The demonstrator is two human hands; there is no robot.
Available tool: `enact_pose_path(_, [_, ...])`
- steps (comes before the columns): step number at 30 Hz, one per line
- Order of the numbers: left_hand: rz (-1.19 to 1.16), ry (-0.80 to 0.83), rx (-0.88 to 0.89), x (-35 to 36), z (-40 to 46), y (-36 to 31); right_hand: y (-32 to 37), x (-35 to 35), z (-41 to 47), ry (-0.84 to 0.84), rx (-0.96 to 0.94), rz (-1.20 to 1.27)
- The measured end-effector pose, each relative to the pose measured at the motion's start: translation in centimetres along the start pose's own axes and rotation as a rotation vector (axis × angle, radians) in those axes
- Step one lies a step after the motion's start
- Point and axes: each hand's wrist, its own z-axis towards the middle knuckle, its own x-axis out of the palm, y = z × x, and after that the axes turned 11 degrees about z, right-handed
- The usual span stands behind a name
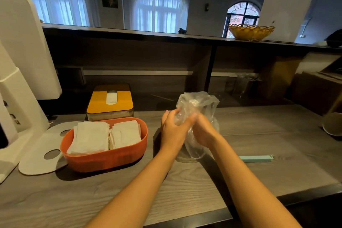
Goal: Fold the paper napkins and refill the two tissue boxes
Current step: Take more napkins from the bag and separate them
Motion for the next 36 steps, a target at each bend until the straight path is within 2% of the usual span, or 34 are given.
enact_pose_path(3, [0.033,-0.194,-0.068,-0.3,1.0,0.9,-0.2,-0.4,0.3,-0.053,0.113,0.086])
enact_pose_path(5, [-0.094,-0.264,-0.171,-0.9,1.6,1.2,0.0,-0.8,0.7,-0.072,0.089,0.033])
enact_pose_path(8, [-0.332,-0.277,-0.305,-1.0,1.8,1.1,0.2,-0.9,0.6,-0.128,-0.227,-0.408])
enact_pose_path(10, [-0.479,-0.27,-0.327,-1.0,2.0,1.1,0.0,-0.8,0.5,-0.085,-0.436,-0.712])
enact_pose_path(13, [-0.76,-0.189,-0.324,-1.3,2.0,1.0,-0.4,-0.9,0.8,0.038,-0.499,-0.802])
enact_pose_path(16, [-0.917,-0.096,-0.335,-1.6,1.6,1.1,-0.6,-1.2,0.9,0.131,-0.407,-0.669])
enact_pose_path(19, [-0.969,-0.032,-0.336,-1.6,1.2,0.9,-0.4,-1.3,0.9,0.144,-0.335,-0.535])
enact_pose_path(25, [-0.869,0.052,-0.331,-0.9,1.3,1.1,-0.6,-1.1,0.5,0.206,-0.193,-0.234])
enact_pose_path(27, [-0.83,0.053,-0.327,-0.6,1.1,0.8,-0.6,-0.8,0.4,0.23,-0.139,-0.079])
enact_pose_path(29, [-0.807,0.046,-0.307,-0.6,1.0,0.3,-0.5,-0.2,0.2,0.179,-0.129,-0.004])
enact_pose_path(32, [-0.808,0.023,-0.264,-0.7,1.1,0.2,-1.0,-0.3,0.3,0.07,0.052,0.209])
enact_pose_path(36, [-0.734,-0.044,-0.243,-0.6,1.5,0.5,-1.1,-1.0,0.2,0.206,0.181,0.408])
